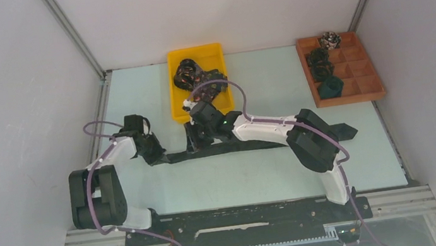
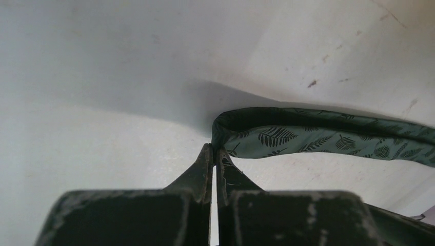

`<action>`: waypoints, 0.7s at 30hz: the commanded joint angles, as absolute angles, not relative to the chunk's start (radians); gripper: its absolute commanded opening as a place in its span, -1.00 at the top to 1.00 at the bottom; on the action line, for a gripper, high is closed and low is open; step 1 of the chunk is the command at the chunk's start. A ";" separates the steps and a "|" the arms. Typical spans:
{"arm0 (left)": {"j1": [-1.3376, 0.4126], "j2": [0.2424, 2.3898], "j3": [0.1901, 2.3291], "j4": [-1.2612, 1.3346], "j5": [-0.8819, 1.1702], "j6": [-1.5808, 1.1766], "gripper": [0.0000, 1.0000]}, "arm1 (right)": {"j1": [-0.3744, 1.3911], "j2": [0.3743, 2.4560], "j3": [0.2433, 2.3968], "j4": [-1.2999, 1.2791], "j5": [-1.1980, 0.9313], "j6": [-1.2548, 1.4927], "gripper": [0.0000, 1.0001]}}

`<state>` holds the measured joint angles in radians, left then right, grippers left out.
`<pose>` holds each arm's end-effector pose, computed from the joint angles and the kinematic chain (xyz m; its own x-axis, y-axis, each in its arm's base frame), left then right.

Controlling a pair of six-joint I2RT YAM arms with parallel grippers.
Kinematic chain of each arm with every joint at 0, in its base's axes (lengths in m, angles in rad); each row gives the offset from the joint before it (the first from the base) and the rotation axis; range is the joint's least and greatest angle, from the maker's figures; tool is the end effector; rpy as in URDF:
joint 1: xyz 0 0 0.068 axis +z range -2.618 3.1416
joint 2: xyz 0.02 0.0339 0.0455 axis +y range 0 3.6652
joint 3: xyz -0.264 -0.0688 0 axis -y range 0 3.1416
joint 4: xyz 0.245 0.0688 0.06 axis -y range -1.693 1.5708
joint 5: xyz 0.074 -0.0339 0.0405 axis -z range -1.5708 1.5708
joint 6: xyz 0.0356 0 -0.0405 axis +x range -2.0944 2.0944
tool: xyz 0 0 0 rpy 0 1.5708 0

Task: Roll the ties
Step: Flatten out the tie at the center of the board, then roll the tie at the center of the board.

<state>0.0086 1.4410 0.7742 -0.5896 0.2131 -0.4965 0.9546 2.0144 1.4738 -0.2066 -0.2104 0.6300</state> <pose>0.2492 -0.0054 0.1674 -0.8633 -0.4730 -0.1761 -0.4029 0.8559 -0.3241 0.2564 0.3749 0.2034 -0.8397 -0.1888 -0.5091 -0.4850 0.6824 0.5469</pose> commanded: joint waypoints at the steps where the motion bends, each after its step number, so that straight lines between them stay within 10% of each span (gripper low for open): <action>1: 0.058 1.445 0.830 -0.627 0.202 -0.446 1.00 | 0.980 2.079 1.576 -0.223 -0.247 0.641 0.49; 21: 0.079 1.479 0.854 -0.615 0.205 -0.445 1.00 | 0.969 2.304 1.794 -0.283 -0.269 0.665 1.00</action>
<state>0.0647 1.4921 0.8310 -0.6159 0.2054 -0.4614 0.9752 2.2707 1.7317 -0.2783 -0.2592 0.6479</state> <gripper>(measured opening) 0.005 0.008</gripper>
